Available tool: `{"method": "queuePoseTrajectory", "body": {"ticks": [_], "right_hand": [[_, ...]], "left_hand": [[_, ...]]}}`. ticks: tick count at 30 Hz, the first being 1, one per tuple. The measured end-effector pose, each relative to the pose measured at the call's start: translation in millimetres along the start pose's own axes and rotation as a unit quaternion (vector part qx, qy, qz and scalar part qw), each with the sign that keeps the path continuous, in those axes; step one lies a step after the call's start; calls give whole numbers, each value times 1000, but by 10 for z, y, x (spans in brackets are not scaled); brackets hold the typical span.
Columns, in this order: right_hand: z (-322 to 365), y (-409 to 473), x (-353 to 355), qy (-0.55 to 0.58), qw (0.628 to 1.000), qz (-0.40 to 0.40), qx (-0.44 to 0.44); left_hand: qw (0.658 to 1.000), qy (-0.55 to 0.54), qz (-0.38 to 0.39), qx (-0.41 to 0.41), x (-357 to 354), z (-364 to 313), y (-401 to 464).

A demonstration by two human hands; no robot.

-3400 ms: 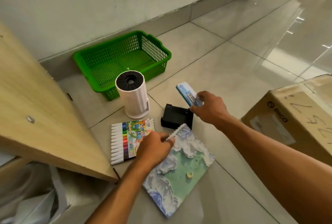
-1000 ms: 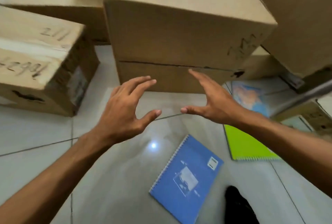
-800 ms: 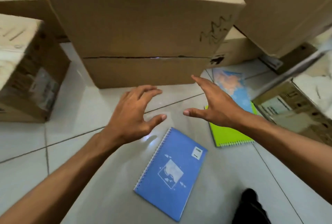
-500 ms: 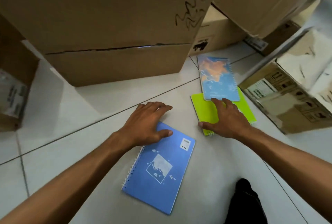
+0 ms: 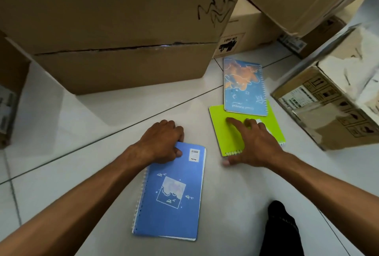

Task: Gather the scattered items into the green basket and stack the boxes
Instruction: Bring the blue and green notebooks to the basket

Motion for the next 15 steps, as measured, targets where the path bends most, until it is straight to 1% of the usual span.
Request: {"method": "queuePoseTrajectory", "body": {"ticks": [3,7,9,11,13,15], "right_hand": [[227,-38,-45,-69,996,-14,63],[360,-41,-33,-168,979,3,115],[399,-58,23,-219,965,-3,141],[527,-101,119,-255,949,-57,175],[724,-155,233,-260,939,-108,197],[909,-198,373,-252,937,-144,194]], "left_hand": [[997,-50,47,17,27,158,-104],[987,-126,92,43,109,342,-252],[986,-139,75,57,180,435,-300],[989,-128,39,66,268,495,-359],[993,-100,-10,64,382,517,-427],[994,-71,-66,56,530,534,-505]]}}
Point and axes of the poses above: each hand's wrist, its own y-axis towards the middle knuckle, its own x-axis out of the back of the hand, z = x × y, the point moved 8 cm from there along y, towards the middle knuckle, and after that the axes turned 3 degrees about -x, right-handed, at the moved point
